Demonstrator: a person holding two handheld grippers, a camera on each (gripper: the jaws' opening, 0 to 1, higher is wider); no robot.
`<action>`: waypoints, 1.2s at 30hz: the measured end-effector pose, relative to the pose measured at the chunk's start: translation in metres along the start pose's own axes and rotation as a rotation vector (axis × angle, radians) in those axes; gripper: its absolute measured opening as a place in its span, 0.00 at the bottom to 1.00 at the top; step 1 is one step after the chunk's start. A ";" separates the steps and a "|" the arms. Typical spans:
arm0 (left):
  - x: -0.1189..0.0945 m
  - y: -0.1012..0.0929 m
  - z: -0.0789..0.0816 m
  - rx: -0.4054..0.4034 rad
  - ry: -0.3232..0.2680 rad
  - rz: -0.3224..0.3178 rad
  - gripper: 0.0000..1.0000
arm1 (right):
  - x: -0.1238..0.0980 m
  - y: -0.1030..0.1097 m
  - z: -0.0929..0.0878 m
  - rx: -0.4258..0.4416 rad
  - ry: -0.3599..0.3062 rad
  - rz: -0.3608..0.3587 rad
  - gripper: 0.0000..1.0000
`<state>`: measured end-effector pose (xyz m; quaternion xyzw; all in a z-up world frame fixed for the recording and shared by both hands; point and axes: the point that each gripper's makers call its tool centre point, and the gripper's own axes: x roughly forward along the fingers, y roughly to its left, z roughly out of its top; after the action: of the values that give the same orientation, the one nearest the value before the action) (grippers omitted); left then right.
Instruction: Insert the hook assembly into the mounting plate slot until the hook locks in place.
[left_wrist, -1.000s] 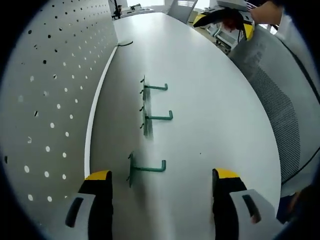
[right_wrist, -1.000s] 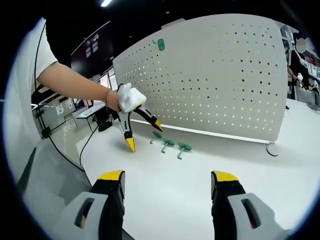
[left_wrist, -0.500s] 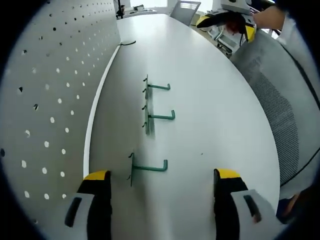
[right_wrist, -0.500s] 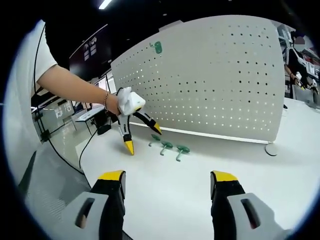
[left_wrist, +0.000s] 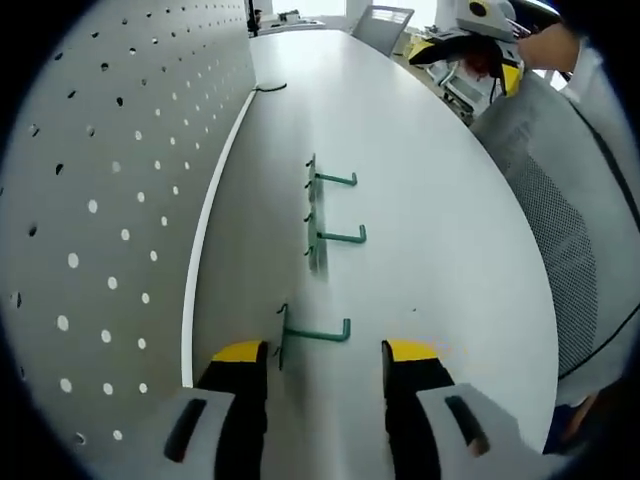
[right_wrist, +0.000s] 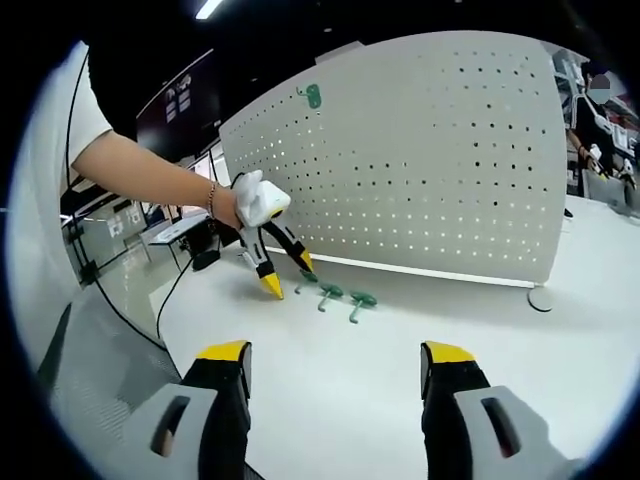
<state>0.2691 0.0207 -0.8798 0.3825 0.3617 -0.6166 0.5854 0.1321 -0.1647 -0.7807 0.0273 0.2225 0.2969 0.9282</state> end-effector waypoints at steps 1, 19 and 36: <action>0.000 0.001 0.000 -0.002 0.002 0.001 0.45 | 0.000 0.000 0.000 -0.003 0.000 -0.002 0.66; 0.000 0.010 -0.001 -0.071 0.027 0.063 0.17 | 0.000 0.001 0.001 -0.004 -0.002 0.003 0.66; 0.001 0.019 -0.003 -0.094 0.027 0.127 0.04 | 0.000 0.001 0.001 -0.008 0.000 0.003 0.66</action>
<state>0.2884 0.0220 -0.8823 0.3848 0.3730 -0.5553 0.6359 0.1321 -0.1636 -0.7800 0.0241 0.2216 0.2994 0.9277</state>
